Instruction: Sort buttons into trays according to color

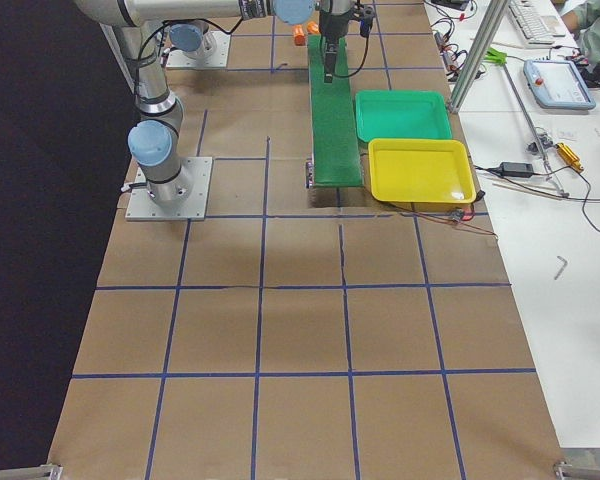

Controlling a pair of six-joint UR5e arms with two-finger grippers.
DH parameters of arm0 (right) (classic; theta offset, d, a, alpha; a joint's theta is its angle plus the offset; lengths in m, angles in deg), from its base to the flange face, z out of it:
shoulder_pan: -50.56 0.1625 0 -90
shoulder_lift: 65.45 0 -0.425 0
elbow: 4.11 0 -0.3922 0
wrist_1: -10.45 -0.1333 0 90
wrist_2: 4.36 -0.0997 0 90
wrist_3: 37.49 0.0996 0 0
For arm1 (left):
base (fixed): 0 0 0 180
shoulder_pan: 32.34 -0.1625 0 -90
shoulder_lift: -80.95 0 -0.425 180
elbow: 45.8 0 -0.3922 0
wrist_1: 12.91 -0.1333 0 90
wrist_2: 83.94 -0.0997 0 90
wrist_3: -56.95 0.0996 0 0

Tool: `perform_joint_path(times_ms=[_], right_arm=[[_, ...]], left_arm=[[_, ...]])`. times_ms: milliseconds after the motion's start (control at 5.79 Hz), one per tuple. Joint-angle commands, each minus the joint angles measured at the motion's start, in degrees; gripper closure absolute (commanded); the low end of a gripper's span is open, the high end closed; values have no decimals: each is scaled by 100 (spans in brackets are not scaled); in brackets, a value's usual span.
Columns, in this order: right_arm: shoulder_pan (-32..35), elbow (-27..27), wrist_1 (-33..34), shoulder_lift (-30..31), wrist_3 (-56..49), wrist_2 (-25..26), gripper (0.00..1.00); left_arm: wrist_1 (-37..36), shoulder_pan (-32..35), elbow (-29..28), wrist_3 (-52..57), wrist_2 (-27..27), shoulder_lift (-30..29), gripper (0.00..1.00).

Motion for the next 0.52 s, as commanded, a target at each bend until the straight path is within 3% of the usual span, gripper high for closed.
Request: perform_joint_path(times_ms=[0,345], right_arm=[[-1,-2,29,0,-3,-23,0],[8,-72,20,35,-47,-23,0]], left_arm=[[-326,-756,752,1682,12,46,2],[-714,-1118,1455,3089,-390,72,2]])
